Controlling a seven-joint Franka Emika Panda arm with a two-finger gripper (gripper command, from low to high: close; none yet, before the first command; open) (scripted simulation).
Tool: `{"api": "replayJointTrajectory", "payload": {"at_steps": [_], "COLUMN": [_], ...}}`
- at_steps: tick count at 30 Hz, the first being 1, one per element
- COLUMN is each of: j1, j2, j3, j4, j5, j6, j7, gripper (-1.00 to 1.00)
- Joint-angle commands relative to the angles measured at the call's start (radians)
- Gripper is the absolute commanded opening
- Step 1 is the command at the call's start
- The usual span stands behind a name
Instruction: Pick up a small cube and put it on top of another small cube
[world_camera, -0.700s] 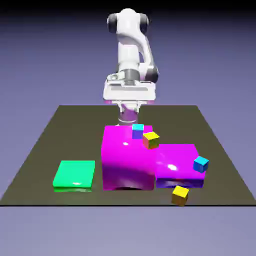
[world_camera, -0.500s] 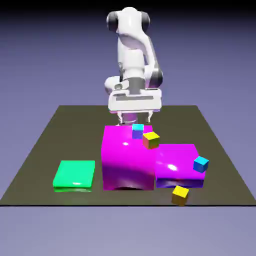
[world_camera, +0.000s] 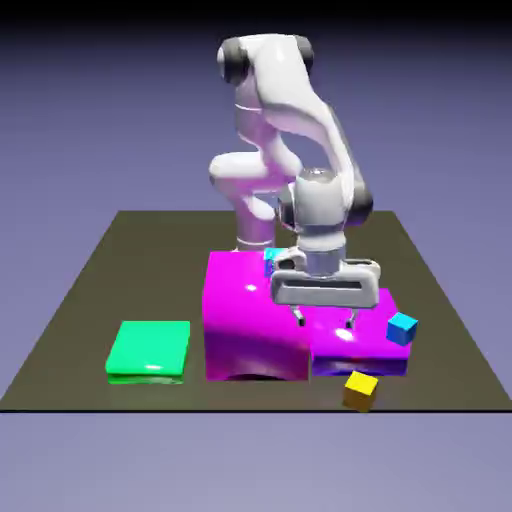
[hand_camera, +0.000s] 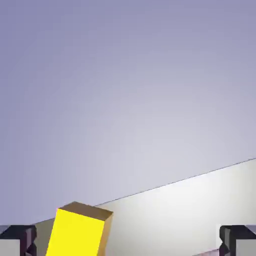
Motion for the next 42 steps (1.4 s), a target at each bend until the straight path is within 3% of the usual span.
{"api": "replayJointTrajectory", "payload": {"at_steps": [1,8,13,14,19,38,42], "j1": [0.004,0.029,0.055,0.055,0.026,-0.147,-0.143], "j2": [0.036,0.284,0.416,0.416,0.271,-0.417,-0.399], "j3": [0.008,0.060,0.046,0.045,0.060,0.053,0.060], "j4": [0.027,0.214,0.213,0.213,0.212,0.059,-0.050], "j5": [0.003,0.023,0.009,0.009,0.023,0.044,0.048], "j6": [-0.023,-0.183,-0.048,-0.048,-0.193,-0.780,-0.654], "j7": [0.028,0.216,0.220,0.220,0.207,-0.305,-0.307], "gripper": [0.00,0.00,0.00,-1.00,-1.00,-1.00,-1.00]}}
